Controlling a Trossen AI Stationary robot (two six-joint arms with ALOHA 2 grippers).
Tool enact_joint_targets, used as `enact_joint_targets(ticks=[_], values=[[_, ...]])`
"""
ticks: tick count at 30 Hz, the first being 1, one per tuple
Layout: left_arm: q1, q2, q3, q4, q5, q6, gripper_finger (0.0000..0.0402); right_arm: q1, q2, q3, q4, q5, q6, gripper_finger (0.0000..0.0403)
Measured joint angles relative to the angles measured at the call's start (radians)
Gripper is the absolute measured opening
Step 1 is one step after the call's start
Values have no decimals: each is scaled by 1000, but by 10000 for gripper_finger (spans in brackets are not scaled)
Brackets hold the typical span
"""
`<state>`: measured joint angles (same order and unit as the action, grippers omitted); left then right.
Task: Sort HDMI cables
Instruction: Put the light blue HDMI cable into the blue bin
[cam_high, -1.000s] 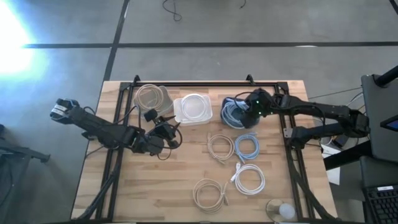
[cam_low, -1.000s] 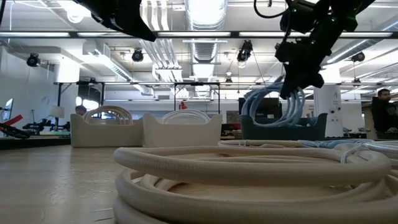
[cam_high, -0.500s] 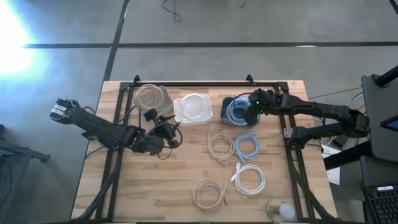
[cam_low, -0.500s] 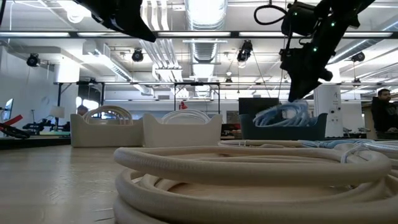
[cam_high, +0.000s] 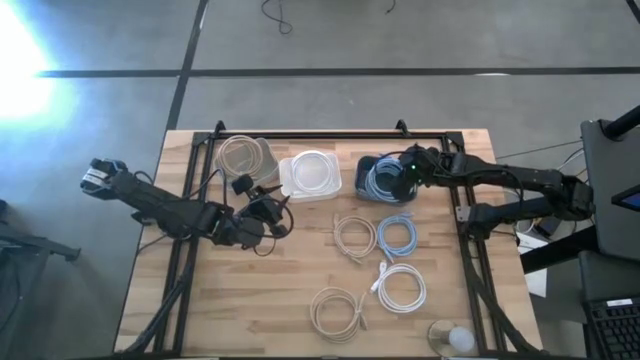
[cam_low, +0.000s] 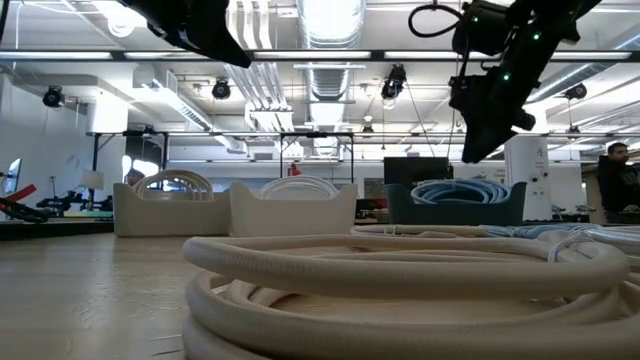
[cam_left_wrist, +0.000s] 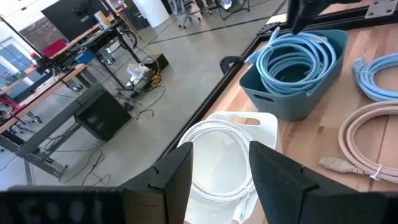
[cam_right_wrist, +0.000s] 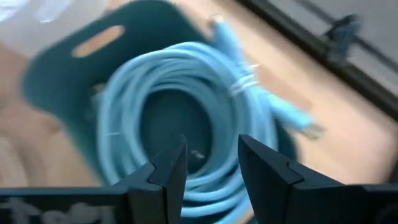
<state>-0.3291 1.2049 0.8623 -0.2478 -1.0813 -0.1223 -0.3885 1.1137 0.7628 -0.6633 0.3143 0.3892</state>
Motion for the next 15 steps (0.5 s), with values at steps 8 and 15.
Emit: enact_joint_targets(ticks=[8, 15], values=[[1, 0, 0, -2, 0, 19, 174, 70, 0, 0, 0, -229, 153, 135], [1, 0, 0, -2, 0, 44, 174, 208, 0, 0, -4, -245, 276, 140]])
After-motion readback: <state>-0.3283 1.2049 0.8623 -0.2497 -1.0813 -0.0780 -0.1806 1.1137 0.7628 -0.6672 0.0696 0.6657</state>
